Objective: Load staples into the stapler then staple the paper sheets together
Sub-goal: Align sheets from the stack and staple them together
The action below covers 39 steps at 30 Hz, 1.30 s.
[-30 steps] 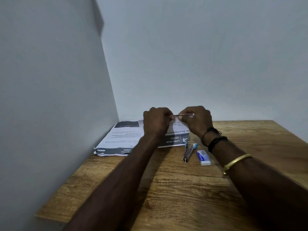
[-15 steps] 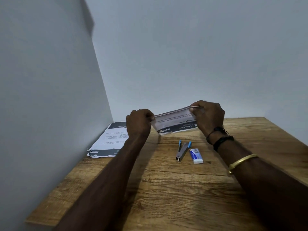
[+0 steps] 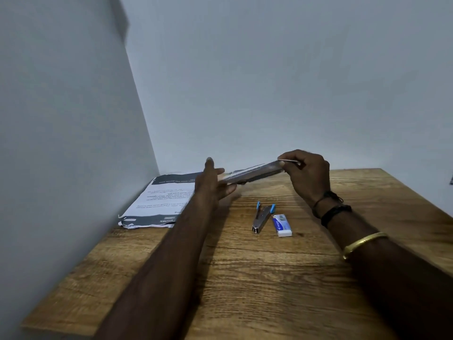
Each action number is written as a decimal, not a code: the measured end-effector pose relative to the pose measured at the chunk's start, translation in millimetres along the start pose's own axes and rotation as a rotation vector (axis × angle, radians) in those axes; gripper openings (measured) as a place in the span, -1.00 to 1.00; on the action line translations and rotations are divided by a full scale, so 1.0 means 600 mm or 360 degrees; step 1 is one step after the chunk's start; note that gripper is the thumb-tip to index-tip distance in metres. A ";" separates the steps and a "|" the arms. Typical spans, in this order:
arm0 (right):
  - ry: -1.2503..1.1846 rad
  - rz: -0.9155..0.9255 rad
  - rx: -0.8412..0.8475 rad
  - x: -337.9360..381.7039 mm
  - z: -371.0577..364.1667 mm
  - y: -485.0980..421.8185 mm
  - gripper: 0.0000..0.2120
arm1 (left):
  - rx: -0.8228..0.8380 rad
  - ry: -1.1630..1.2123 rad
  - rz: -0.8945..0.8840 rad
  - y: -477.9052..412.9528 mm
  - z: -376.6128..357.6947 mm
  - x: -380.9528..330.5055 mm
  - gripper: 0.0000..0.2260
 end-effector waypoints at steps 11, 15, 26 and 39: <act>0.0467 -0.0524 0.0450 -0.065 -0.008 0.027 -0.78 | -0.0119 -0.0245 -0.0043 -0.027 -0.024 0.024 -0.80; 0.0426 -0.0291 0.1060 -0.017 -0.065 0.040 -0.74 | -0.0214 -0.0494 -0.0278 -0.043 -0.029 0.016 -0.70; 0.0715 -0.0138 0.1832 -0.006 -0.157 0.088 -0.61 | -0.0421 -0.0518 -0.0414 -0.056 -0.014 0.024 -0.78; -0.0419 -0.0458 0.0830 -0.018 -0.136 -0.011 -0.75 | -0.0495 -0.0446 -0.0601 -0.031 -0.014 0.009 -0.83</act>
Point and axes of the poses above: each hand's wrist, its own y-axis away from the middle knuckle, its own z-axis out of the back of the hand, x = y × z, the point moved 8 cm from there along -y, towards the middle knuckle, and after that the axes turned 15 degrees about -y, right-handed, at the moved point
